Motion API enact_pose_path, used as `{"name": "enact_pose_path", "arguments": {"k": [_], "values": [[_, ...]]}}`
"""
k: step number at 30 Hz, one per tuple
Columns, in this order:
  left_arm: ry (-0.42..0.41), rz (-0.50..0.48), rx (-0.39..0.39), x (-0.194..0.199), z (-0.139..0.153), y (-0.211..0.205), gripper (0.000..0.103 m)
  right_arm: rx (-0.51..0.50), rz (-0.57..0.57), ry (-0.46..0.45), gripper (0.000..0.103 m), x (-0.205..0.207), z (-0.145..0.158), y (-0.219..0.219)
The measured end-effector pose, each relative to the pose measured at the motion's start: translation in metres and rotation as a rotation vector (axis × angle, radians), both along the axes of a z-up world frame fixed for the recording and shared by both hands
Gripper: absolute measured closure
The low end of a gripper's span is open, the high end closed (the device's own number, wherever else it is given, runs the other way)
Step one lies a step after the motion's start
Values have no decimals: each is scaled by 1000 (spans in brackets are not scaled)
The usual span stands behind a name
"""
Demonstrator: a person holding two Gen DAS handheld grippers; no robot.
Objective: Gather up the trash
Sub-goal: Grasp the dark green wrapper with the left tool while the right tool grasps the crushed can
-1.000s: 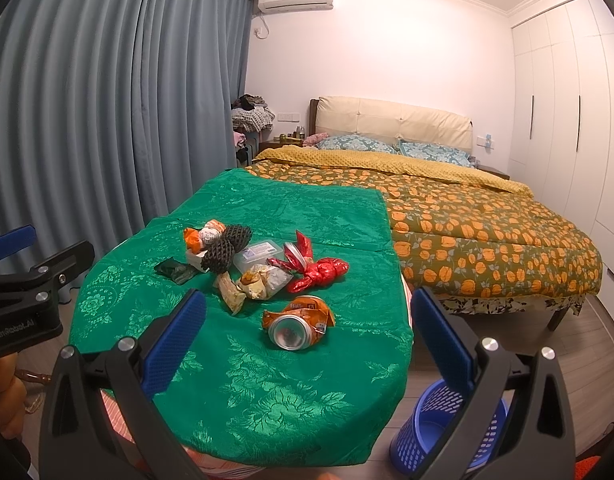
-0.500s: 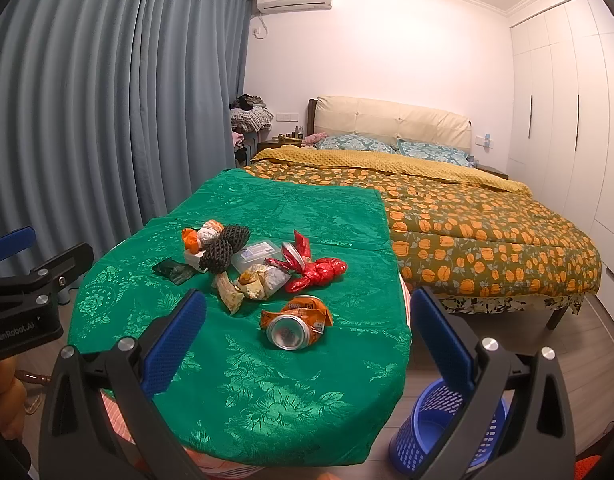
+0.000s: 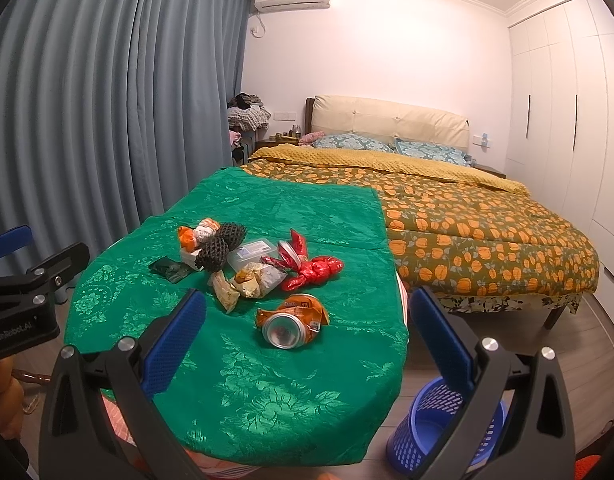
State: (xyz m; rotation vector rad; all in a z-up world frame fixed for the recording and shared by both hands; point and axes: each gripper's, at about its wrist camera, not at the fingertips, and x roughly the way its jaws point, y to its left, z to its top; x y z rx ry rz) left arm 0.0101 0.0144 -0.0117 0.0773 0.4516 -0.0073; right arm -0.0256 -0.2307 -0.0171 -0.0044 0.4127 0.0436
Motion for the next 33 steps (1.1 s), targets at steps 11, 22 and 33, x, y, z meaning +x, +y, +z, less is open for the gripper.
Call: {"name": "enact_pose_path", "arguments": {"k": [11, 22, 33], "values": [[-7, 7, 38, 1, -4, -12, 5, -4, -12, 16, 4, 4, -6, -1], [2, 3, 47, 10, -12, -16, 5, 14, -33, 35, 4, 13, -15, -13], [162, 21, 51, 50, -60, -9, 5, 17, -34, 104, 4, 38, -46, -17]]}}
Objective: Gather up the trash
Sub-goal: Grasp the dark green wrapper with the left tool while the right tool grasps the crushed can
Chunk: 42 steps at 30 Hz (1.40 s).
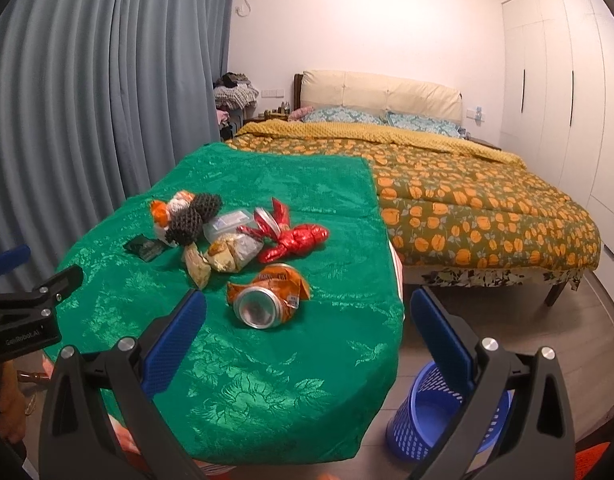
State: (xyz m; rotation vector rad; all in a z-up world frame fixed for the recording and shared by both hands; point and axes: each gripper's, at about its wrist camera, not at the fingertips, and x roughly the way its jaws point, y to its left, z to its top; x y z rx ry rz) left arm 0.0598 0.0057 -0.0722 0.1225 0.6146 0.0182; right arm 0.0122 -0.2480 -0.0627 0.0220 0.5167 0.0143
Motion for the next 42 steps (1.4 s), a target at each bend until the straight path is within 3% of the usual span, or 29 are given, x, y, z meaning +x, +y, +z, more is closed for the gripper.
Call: {"name": "enact_pose_path", "arguments": {"k": [4, 7, 11, 19, 25, 28, 33, 35, 37, 40, 42], "values": [[67, -2, 21, 18, -29, 5, 5, 4, -1, 37, 5, 11, -15, -3], [129, -23, -16, 30, -45, 9, 5, 12, -3, 65, 5, 21, -27, -5], [157, -56, 3, 41, -62, 2, 5, 18, 1, 94, 5, 29, -38, -7], [233, -75, -103, 72, -70, -9, 5, 32, 3, 134, 5, 42, -57, -13], [237, -114, -69, 104, -69, -34, 5, 41, -5, 146, 5, 44, -62, -23], [231, -103, -74, 120, -65, -17, 5, 45, -14, 152, 5, 43, -65, -30], [288, -59, -65, 162, -73, 45, 5, 65, -27, 174, 5, 48, -72, -38], [308, -100, -60, 178, -75, 56, 5, 68, -24, 182, 5, 51, -74, -37], [334, -141, -47, 192, -79, 58, 5, 66, -16, 190, 5, 53, -76, -34], [346, -127, -57, 211, -87, 52, 5, 55, -6, 193, 5, 56, -77, -28], [341, -89, 3, 223, -96, 40, 5, 52, -1, 196, 5, 58, -77, -25]]}}
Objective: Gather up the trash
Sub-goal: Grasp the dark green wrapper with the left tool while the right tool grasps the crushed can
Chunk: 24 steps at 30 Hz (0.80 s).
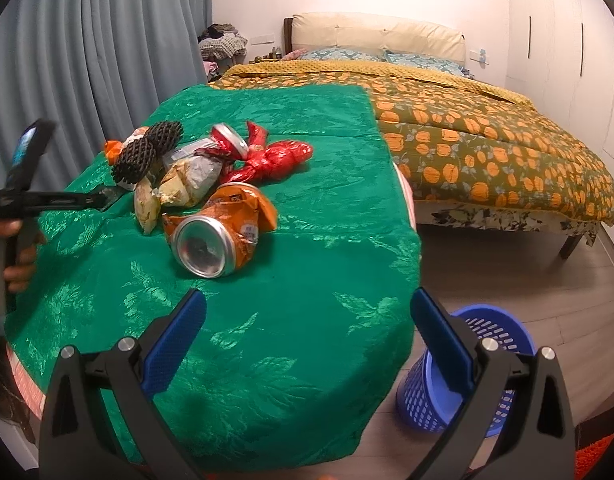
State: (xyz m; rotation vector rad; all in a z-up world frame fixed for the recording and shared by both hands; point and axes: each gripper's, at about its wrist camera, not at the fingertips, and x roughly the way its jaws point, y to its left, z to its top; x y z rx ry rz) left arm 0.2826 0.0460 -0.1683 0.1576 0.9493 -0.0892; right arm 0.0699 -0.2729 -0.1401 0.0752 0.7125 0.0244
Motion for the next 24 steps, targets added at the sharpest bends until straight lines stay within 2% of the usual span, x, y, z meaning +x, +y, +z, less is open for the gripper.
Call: {"name": "enact_pose_path", "arguments": {"k": [2, 3, 4, 6, 9, 15, 20, 22, 24], "values": [[-2, 52, 60, 12, -10, -1, 5, -7, 4, -1, 5, -1, 1, 3], [5, 89, 63, 18, -14, 3, 4, -10, 6, -3, 5, -2, 2, 3], [8, 121, 23, 21, -14, 12, 4, -13, 7, -5, 5, -3, 2, 4], [19, 188, -4, 22, -13, 32, 4, -14, 4, -7, 5, -2, 2, 3], [16, 238, 17, 14, -10, 59, 4, -1, -4, 3, 5, 2, -1, -1], [40, 324, -12, -25, -6, 126, 4, 6, 11, 14, 5, 6, -6, 3], [7, 227, -142, -27, 13, 123, 4, 1, 28, 15, 5, 5, -6, 9], [-27, 180, -119, -18, 24, 111, 4, 1, 35, 9, 5, 4, -4, 10], [-21, 126, -102, -1, 26, 101, 4, 18, 43, -11, 5, 3, 0, 7]]}}
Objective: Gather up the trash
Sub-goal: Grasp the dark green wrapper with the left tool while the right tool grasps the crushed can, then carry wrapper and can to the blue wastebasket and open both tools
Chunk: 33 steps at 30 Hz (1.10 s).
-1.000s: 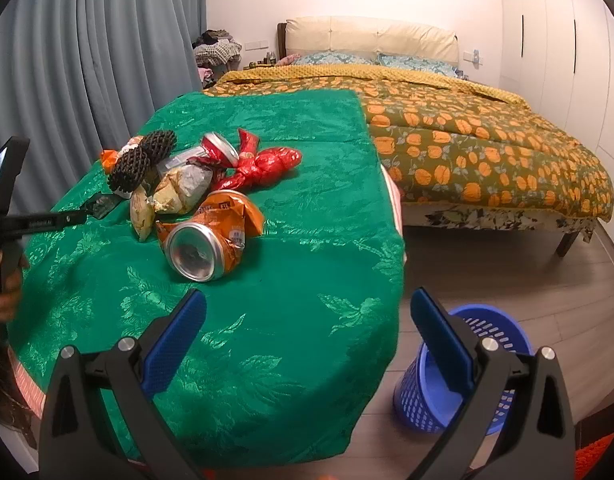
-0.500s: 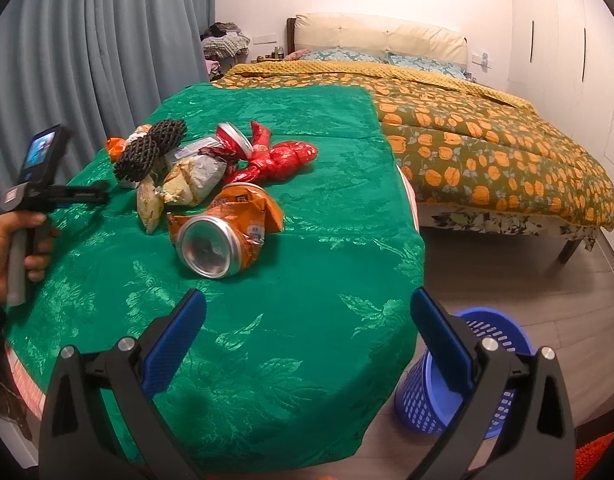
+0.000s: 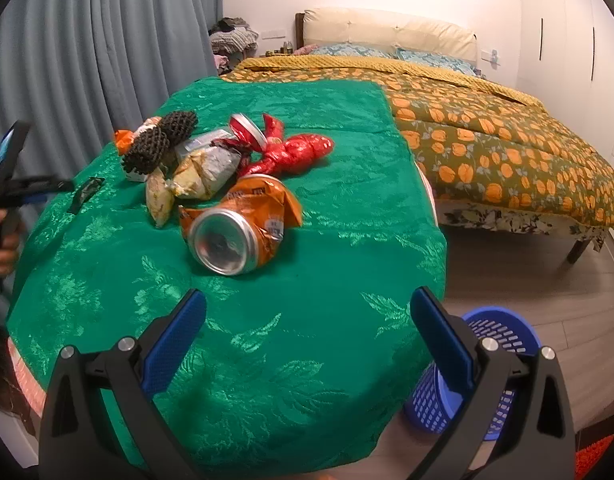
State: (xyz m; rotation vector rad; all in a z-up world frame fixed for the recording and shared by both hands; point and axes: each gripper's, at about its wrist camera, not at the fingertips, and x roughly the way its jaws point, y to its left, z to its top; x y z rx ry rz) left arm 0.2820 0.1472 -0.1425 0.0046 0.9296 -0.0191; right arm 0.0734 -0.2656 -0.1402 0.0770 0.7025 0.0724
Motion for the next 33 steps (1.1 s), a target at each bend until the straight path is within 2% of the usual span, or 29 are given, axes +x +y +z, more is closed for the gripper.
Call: {"name": "enact_pose_path", "arguments": {"k": [4, 6, 8, 10, 11, 12, 14, 18, 21, 24, 25, 26, 27, 28, 30, 33], "values": [[78, -55, 24, 35, -21, -3, 6, 142, 86, -31, 5, 10, 9, -23], [102, -77, 1, 41, -29, -2, 17, 153, 130, 12, 5, 24, 5, -31], [98, -90, 2, 43, -33, -1, 23, 160, 201, 40, 5, 37, 1, -31], [76, -109, 22, 39, -33, -5, 36, 152, 274, 64, 5, 52, -3, -27], [69, -120, 15, 41, -33, -6, 53, 157, 305, 71, 5, 59, -4, -25], [68, -120, 17, 42, -32, -6, 64, 167, 334, 76, 5, 66, -4, -24], [74, -147, -9, 31, -28, -9, 68, 186, 398, 74, 5, 84, -3, -22], [90, -253, -71, -8, -22, -25, 69, 149, 544, 122, 5, 119, -3, -15], [121, -368, -89, -42, -27, -52, 68, 142, 678, 207, 5, 138, -10, -2], [102, -422, -69, -69, -29, -73, 59, 85, 777, 279, 5, 144, -17, 17], [100, -429, -85, -73, -28, -76, 55, 66, 795, 286, 5, 141, -18, 22], [99, -430, -106, -76, -27, -77, 49, 42, 809, 292, 7, 140, -18, 26], [94, -426, -113, -78, -25, -77, 45, 18, 818, 295, 17, 137, -17, 31], [88, -422, -108, -81, -25, -78, 43, -10, 818, 295, 20, 133, -14, 35], [81, -415, -99, -83, -24, -77, 39, -31, 807, 286, 45, 126, -7, 35], [87, -402, -77, -83, -27, -77, 39, -69, 762, 299, 45, 110, 2, 37]]}}
